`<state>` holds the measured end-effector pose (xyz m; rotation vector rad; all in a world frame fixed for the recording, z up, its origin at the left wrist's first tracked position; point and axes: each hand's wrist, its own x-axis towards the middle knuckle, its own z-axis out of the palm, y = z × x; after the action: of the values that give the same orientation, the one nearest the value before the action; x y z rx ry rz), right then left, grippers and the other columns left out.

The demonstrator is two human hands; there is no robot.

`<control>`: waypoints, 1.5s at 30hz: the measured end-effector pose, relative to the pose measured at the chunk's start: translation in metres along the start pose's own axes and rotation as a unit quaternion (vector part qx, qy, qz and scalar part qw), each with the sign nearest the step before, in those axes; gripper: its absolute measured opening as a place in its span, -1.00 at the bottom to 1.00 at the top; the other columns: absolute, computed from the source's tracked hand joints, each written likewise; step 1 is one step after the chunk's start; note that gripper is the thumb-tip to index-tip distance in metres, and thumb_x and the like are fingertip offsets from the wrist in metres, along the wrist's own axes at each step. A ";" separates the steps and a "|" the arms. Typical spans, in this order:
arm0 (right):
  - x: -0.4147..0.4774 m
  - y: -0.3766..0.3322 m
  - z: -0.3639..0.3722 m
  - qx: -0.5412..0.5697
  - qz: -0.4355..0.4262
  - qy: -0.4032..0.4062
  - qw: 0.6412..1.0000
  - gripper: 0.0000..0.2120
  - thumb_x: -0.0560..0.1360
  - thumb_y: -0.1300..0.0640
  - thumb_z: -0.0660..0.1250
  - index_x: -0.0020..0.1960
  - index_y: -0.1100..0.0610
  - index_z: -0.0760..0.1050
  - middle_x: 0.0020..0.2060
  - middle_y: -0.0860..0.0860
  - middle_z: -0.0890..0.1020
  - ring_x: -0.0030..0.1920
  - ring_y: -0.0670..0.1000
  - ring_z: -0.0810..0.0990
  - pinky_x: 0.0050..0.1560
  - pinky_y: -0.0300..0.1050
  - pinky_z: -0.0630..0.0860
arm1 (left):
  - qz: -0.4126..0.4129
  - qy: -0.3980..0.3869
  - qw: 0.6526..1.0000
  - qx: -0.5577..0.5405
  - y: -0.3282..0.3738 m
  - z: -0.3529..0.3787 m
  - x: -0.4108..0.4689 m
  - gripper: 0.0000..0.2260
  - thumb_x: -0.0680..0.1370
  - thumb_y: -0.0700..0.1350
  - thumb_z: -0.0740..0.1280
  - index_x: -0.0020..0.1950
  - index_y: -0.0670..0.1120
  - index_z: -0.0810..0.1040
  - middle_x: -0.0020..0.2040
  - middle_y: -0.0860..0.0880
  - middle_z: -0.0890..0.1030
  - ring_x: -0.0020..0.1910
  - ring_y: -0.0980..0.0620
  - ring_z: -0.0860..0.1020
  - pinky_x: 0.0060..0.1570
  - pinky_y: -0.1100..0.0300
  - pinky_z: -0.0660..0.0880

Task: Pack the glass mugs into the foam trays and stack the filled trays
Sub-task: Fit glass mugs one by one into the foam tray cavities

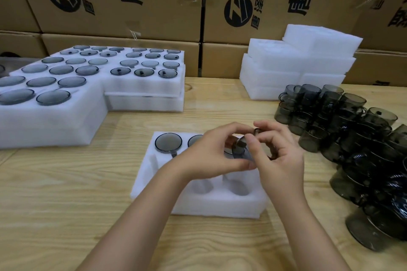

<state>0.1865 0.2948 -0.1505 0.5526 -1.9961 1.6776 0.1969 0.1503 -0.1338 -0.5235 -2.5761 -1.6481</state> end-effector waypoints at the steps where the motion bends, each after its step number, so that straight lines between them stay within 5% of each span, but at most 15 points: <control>1: 0.000 0.000 0.000 -0.007 0.021 -0.004 1.000 -0.80 0.35 -0.06 0.38 -0.31 0.06 0.52 0.07 -0.06 0.52 0.10 -0.27 0.47 0.02 -0.44 0.36 | 0.007 0.008 1.000 0.002 -0.003 0.000 0.001 -0.51 0.38 -0.12 0.55 0.25 0.06 0.49 0.18 0.12 0.56 0.10 0.12 0.57 0.19 0.07 0.50; 4: 0.001 0.005 -0.002 -0.057 0.079 -0.016 0.995 -0.72 0.20 -0.20 0.44 -0.27 -0.05 0.47 0.08 -0.17 0.45 0.12 -0.27 0.41 0.01 -0.45 0.34 | 0.017 0.039 0.999 0.003 -0.008 0.001 0.001 -0.54 0.34 -0.09 0.57 0.13 0.18 0.47 0.35 0.16 0.39 0.04 0.22 0.56 0.09 0.28 0.48; 7: 0.001 0.009 0.000 -0.046 0.127 -0.026 0.991 -0.64 0.16 -0.17 0.46 -0.19 -0.06 0.40 -0.10 -0.16 0.54 -0.13 -0.25 0.52 -0.21 -0.37 0.43 | -0.004 0.041 0.999 0.012 -0.012 0.000 0.000 -0.52 0.32 -0.03 0.58 0.08 0.23 0.39 0.34 0.25 0.38 -0.02 0.32 0.50 -0.06 0.44 0.41; 13: 0.006 0.013 -0.013 0.011 0.116 -0.123 0.986 -0.57 0.30 -0.02 0.51 0.09 -0.20 0.43 -0.05 -0.19 0.59 -0.02 -0.20 0.57 -0.06 -0.31 0.50 | -0.017 0.023 0.999 -0.043 -0.011 -0.010 -0.001 -0.16 0.23 -0.10 0.59 0.38 0.23 0.24 0.22 0.14 0.42 0.00 0.12 0.55 0.05 0.22 0.51; 21: 0.008 0.005 -0.025 0.013 0.076 -0.247 0.966 -0.64 0.26 -0.01 0.48 0.03 -0.24 0.56 -0.03 -0.14 0.62 -0.07 -0.09 0.59 -0.08 -0.27 0.49 | -0.038 -0.060 0.997 -0.027 -0.008 -0.024 -0.008 -0.46 0.32 -0.24 0.58 0.23 0.05 0.53 0.22 0.04 0.50 -0.01 0.25 0.55 0.06 0.30 0.47; 25: 0.006 0.005 -0.026 -0.050 0.070 -0.296 0.951 -0.60 0.19 -0.16 0.45 0.01 -0.14 0.57 -0.07 -0.15 0.60 -0.12 -0.10 0.54 -0.06 -0.21 0.49 | -0.059 -0.102 0.992 -0.036 -0.011 -0.031 -0.010 -0.57 0.36 -0.34 0.52 0.18 -0.06 0.56 0.18 -0.15 0.58 0.15 0.04 0.57 0.26 0.06 0.46; 32: 0.006 0.003 -0.027 -0.140 0.007 -0.332 0.933 -0.56 0.28 0.04 0.55 0.11 -0.14 0.51 -0.03 -0.22 0.54 -0.02 -0.11 0.51 -0.06 -0.36 0.40 | -0.076 -0.099 0.990 -0.059 -0.018 -0.034 -0.010 -0.65 0.45 -0.45 0.38 0.15 -0.13 0.57 0.15 -0.06 0.64 0.17 0.10 0.59 0.27 0.15 0.46; 39: 0.001 -0.003 -0.017 -0.249 -0.035 -0.350 0.902 -0.49 0.25 -0.13 0.50 0.17 -0.12 0.49 0.00 -0.33 0.43 0.09 -0.32 0.34 0.02 -0.52 0.23 | -0.047 -0.105 0.989 -0.091 -0.020 -0.034 -0.011 -0.51 0.42 -0.42 0.41 0.29 -0.08 0.47 0.19 -0.07 0.59 0.22 0.09 0.55 0.22 0.25 0.44; 45: 0.003 -0.009 -0.019 -0.217 0.015 -0.355 0.909 -0.40 0.16 -0.39 0.40 0.13 -0.16 0.52 0.01 -0.34 0.47 0.14 -0.34 0.35 0.06 -0.54 0.22 | -0.046 -0.100 0.993 -0.054 -0.019 -0.030 -0.009 -0.45 0.40 -0.31 0.50 0.34 -0.05 0.45 0.18 -0.04 0.60 0.20 0.12 0.55 0.28 0.17 0.42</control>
<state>0.1909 0.3117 -0.1395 1.0696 -2.7858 1.0435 0.1951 0.1137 -0.1391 -0.6132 -2.6983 -1.8628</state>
